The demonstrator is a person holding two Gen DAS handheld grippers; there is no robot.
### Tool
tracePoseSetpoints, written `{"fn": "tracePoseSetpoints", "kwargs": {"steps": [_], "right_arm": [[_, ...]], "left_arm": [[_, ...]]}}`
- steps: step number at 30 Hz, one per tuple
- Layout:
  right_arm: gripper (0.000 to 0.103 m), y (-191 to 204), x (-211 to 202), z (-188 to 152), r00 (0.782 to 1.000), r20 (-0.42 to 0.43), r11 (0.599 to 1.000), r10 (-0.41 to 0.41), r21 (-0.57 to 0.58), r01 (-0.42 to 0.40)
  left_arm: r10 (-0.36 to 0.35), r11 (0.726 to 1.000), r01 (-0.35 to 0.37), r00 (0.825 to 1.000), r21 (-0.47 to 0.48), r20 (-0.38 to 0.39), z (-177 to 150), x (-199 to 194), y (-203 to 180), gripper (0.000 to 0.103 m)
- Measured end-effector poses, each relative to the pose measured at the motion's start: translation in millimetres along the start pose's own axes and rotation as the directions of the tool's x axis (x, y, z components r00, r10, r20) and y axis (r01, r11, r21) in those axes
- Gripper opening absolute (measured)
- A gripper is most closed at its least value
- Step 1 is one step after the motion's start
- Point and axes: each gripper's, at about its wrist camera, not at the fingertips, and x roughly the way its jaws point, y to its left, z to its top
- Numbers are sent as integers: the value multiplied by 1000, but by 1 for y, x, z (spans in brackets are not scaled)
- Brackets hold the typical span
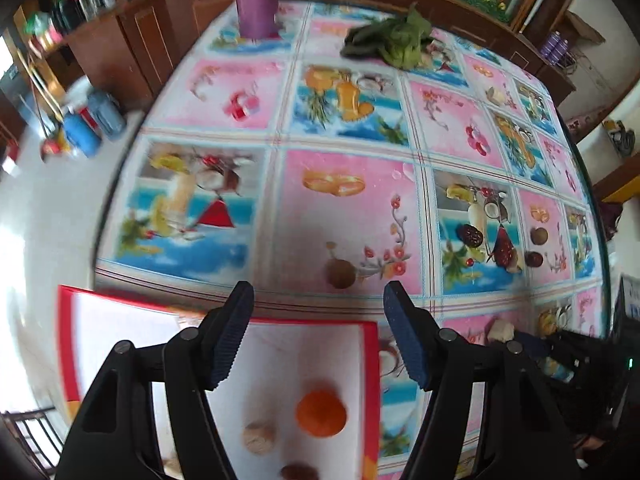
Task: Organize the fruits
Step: 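Grasp a beige bread cube with the right tool while the left tool grasps a chestnut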
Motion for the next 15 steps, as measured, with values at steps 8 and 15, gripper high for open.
{"fn": "tracePoseSetpoints", "kwargs": {"steps": [8,15], "right_arm": [[17,-21,-14,-15,1000,3,998,-9,64,9],[17,-18,-15,-15,1000,10,998,-13,68,12]], "left_arm": [[-61,997,51,983,-59,-173,20,39,-12,59],[-68,994,46,972,-102,-224,19,52,-10,57]]}}
